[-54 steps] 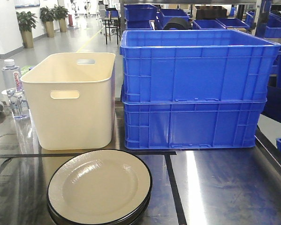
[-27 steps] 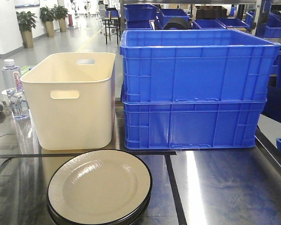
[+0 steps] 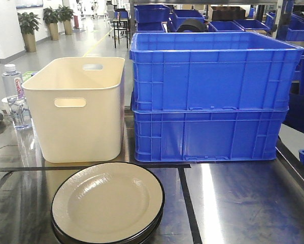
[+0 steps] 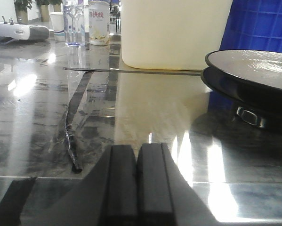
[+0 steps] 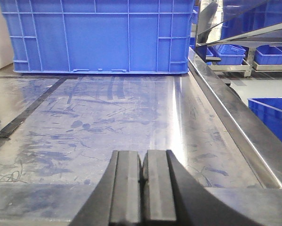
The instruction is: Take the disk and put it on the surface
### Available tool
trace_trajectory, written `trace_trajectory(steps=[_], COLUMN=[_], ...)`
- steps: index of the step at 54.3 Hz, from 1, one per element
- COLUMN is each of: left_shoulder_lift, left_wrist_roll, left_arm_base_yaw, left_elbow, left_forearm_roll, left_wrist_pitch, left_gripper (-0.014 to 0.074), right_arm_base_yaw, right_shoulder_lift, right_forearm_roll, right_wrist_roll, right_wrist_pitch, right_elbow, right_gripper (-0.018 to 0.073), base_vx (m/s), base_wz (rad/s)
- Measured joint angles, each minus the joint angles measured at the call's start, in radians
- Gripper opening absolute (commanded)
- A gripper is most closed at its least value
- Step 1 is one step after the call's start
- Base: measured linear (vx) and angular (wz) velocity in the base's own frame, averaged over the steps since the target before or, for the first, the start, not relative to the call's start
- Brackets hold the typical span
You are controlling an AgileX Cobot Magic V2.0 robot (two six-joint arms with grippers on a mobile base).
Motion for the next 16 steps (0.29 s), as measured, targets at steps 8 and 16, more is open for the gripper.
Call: trace_trajectory(steps=[8,16], left_shoulder_lift=[0.000,0.000], left_wrist_roll=[0.000,0.000], left_arm_base_yaw=[0.000,0.000], left_elbow=[0.000,0.000], left_forearm_roll=[0.000,0.000], left_wrist_pitch=[0.000,0.000], left_gripper=[-0.0009,-0.0009], right_arm_base_yaw=[0.000,0.000], right_shoulder_lift=[0.000,0.000], right_forearm_roll=[0.000,0.000], right_wrist_roll=[0.000,0.000], right_wrist_pitch=[0.000,0.000], right_elbow=[0.000,0.000], right_gripper=[-0.0008,-0.0008], base_vx=[0.00,0.00], base_wz=[0.00,0.00])
